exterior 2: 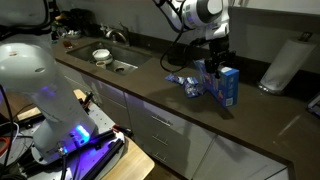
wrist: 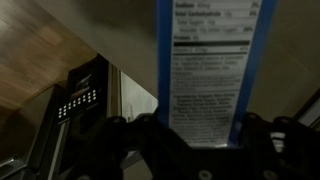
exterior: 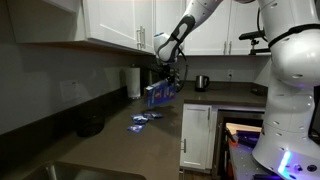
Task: Put the contents of the box on the counter
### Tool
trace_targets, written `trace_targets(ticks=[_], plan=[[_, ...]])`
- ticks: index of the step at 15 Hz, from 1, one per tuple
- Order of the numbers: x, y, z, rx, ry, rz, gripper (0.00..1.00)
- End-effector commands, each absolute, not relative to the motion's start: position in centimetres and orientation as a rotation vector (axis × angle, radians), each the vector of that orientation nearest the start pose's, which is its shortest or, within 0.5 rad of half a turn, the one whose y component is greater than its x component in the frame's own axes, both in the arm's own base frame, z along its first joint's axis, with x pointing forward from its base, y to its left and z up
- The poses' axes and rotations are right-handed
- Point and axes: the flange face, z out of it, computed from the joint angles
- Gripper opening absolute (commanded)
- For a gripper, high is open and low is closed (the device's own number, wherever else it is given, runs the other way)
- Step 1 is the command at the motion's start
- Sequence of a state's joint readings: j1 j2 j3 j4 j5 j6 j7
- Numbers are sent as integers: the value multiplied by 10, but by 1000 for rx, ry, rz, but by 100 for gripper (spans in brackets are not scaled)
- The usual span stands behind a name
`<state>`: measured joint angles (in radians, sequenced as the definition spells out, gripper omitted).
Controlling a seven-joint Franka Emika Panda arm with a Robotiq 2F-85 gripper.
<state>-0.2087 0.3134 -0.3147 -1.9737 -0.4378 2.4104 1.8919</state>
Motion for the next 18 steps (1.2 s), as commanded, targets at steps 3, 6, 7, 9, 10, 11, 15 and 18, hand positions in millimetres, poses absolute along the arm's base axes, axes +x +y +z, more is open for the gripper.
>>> trace_targets(ticks=[3, 6, 7, 9, 10, 11, 15, 18], plan=[[551, -337, 322, -1532, 2940, -529, 51], [553, -350, 317, -1437, 2975, -480, 52], [554, -354, 314, -1402, 2988, -451, 52], [556, -360, 310, -1345, 3012, -412, 57], [556, -364, 309, -1318, 3024, -395, 64], [557, -366, 307, -1298, 3035, -382, 65], [560, -375, 304, -1243, 3063, -357, 87], [561, -376, 310, -1224, 3059, -342, 100]])
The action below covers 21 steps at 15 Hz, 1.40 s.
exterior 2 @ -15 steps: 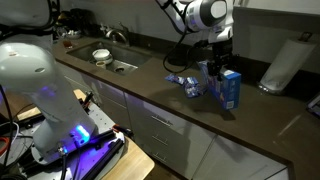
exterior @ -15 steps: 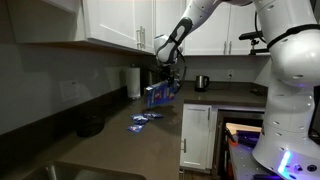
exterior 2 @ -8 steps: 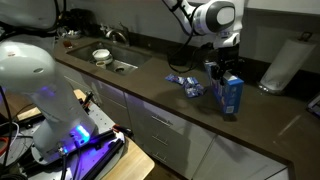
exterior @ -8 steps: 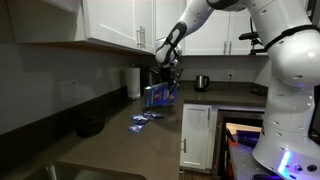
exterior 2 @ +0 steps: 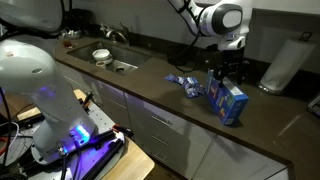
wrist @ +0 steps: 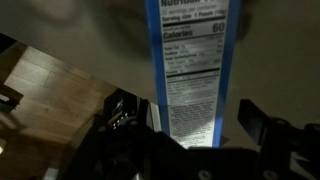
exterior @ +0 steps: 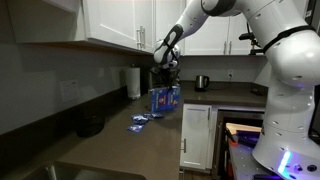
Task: Put the contents of the box on the counter
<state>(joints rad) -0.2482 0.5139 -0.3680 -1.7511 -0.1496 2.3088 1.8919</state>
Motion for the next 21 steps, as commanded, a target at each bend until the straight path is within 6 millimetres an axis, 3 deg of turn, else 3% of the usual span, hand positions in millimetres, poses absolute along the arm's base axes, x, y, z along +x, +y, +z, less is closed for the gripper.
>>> trace_targets(ticks=[1, 9, 14, 21], plan=[[562, -375, 313, -1221, 3052, -341, 100], [551, -340, 361, -1369, 2916, -369, 100], [526, -316, 394, -1490, 2804, -310, 100], [493, -297, 414, -1661, 2708, -166, 100]])
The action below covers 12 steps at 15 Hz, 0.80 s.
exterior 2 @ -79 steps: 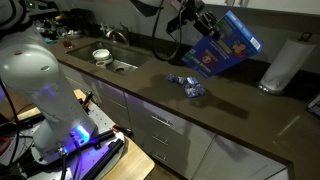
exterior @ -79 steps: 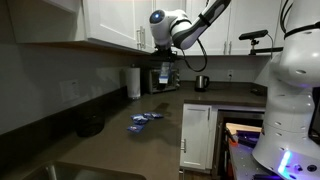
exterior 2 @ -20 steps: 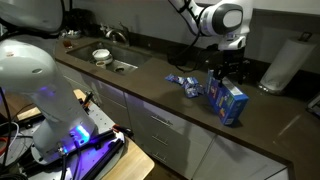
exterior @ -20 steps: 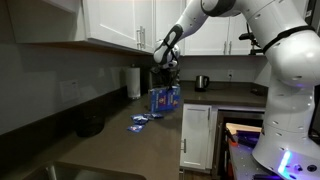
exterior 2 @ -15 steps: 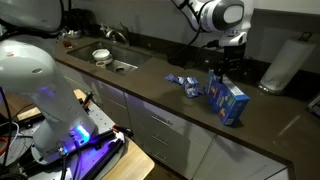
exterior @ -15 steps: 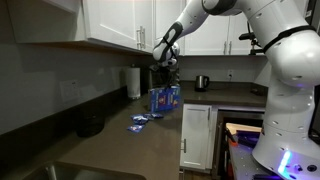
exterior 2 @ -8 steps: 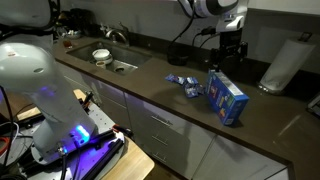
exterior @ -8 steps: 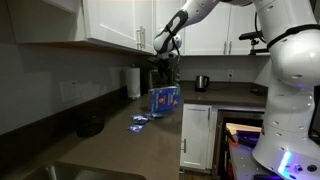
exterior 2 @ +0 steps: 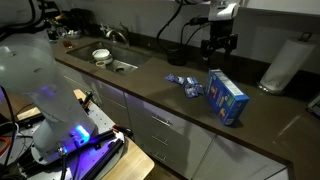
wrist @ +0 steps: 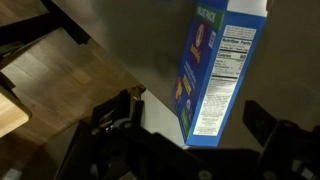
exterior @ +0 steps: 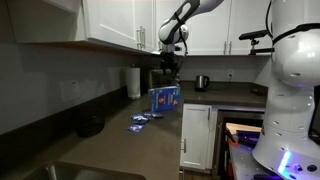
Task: Put the contents of the box on the counter
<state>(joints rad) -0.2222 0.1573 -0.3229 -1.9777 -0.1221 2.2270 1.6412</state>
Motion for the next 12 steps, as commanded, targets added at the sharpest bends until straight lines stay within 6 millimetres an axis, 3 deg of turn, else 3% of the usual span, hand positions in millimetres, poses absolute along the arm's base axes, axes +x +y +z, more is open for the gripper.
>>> trace_targets(ticks=[1, 12], plan=[[489, -294, 416, -1706, 2672, -137, 100], [463, -276, 431, -2175, 2111, -127, 100]])
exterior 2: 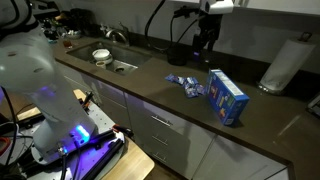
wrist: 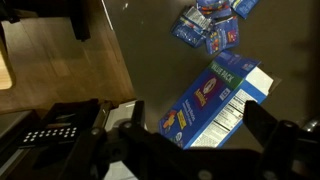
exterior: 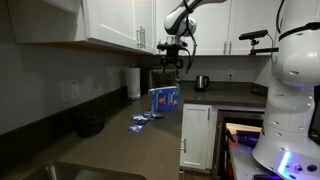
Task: Put the contents of the box on the counter
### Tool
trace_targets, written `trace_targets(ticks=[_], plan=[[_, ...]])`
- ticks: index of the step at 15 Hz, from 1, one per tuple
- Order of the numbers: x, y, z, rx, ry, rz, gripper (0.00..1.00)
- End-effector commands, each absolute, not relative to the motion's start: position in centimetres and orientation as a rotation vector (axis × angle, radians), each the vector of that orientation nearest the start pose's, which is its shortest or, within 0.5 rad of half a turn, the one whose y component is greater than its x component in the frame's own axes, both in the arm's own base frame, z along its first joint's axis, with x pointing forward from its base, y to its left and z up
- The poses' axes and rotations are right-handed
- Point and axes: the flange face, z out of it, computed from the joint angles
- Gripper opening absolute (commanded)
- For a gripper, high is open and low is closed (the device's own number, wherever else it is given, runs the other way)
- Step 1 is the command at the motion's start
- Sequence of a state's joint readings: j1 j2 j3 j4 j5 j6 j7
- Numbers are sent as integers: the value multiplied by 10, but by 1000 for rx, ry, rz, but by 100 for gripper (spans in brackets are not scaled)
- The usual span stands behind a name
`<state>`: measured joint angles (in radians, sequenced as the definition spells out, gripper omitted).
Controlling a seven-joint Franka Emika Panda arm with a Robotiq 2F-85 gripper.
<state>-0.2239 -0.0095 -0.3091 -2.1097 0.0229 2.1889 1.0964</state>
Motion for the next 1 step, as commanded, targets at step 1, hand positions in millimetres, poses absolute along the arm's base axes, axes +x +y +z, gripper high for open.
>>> trace_targets(ticks=[1], plan=[[462, -276, 431, -2189, 2077, -125, 100]])
